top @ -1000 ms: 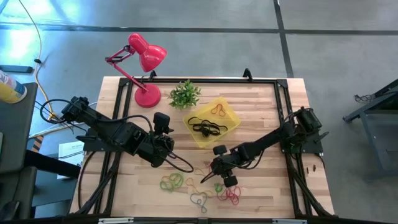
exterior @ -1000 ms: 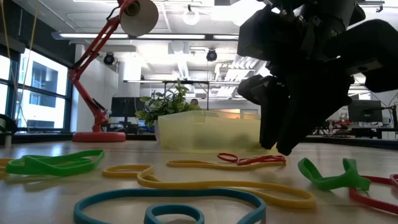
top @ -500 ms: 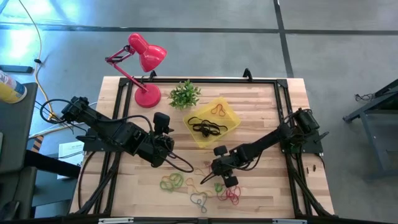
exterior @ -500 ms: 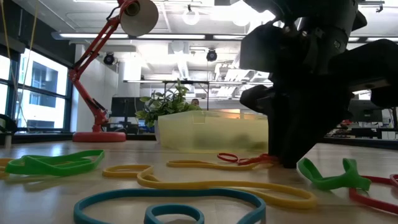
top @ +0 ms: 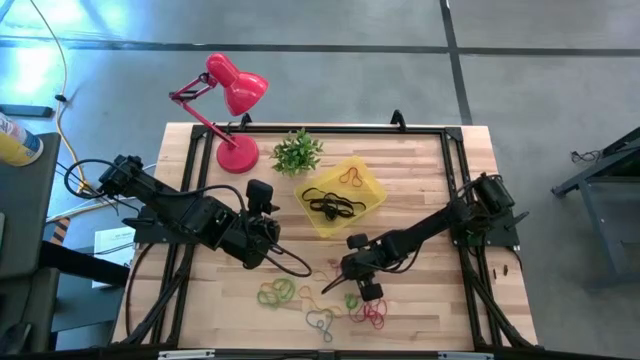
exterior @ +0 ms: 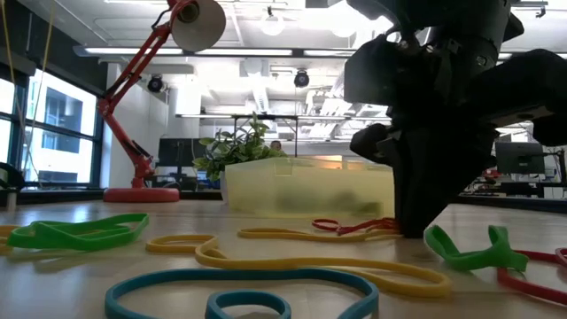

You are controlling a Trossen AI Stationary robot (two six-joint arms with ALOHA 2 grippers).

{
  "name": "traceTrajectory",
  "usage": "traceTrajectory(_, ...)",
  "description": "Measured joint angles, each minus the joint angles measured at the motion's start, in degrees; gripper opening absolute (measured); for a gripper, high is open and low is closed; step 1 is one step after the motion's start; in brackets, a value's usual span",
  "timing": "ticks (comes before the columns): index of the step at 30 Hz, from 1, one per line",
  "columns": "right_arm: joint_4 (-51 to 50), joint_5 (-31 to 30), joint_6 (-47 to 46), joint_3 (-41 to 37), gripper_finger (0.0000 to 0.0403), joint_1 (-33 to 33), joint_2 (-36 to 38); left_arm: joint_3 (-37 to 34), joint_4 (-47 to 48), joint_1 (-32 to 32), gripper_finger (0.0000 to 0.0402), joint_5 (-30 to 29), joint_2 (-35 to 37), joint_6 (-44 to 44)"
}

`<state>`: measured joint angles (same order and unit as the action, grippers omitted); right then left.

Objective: Pick and place rubber bands into bin
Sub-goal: Put the red rubber band into the transparent yellow bin

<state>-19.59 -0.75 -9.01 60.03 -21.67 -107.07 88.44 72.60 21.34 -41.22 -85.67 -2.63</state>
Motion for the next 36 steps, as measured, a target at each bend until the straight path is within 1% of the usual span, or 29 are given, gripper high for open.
traceTrajectory(8, -5.5, -2.5, -1.5, -0.2, 0.0002, 0.0, 6.5, 0.0, 0.0, 0.0, 0.0161, -0.6, 0.0, -0.4)
traceTrajectory(18, -7.2, -6.0, -5.9, -0.1, 0.0001, 0.1, 17.7, 0.0, 0.0, 0.0, 0.0161, -1.9, 0.0, -0.4)
traceTrajectory(24, -7.6, -10.6, -8.1, -0.1, 0.0001, 0.3, 24.7, 0.0, -0.2, 0.0, 0.0161, -2.8, 0.0, -0.6)
traceTrajectory(26, -7.0, -11.3, -8.1, -0.1, 0.0001, 0.4, 26.8, 0.0, -0.7, 0.0, 0.0161, -3.0, 0.0, -0.6)
traceTrajectory(29, -6.5, -10.5, -8.7, -0.1, 0.0001, 0.7, 28.8, 0.0, -0.9, 0.0, 0.0161, -3.2, 0.0, -0.6)
traceTrajectory(31, -6.6, -8.9, -8.9, -0.1, 0.0001, 0.8, 29.3, 0.0, -1.0, 0.0, 0.0161, -3.2, 0.0, -0.6)
traceTrajectory(36, -6.7, -3.0, -8.9, 0.0, 0.0000, 0.8, 26.0, 0.0, -1.5, 0.0, 0.0161, -3.2, 0.0, -0.6)
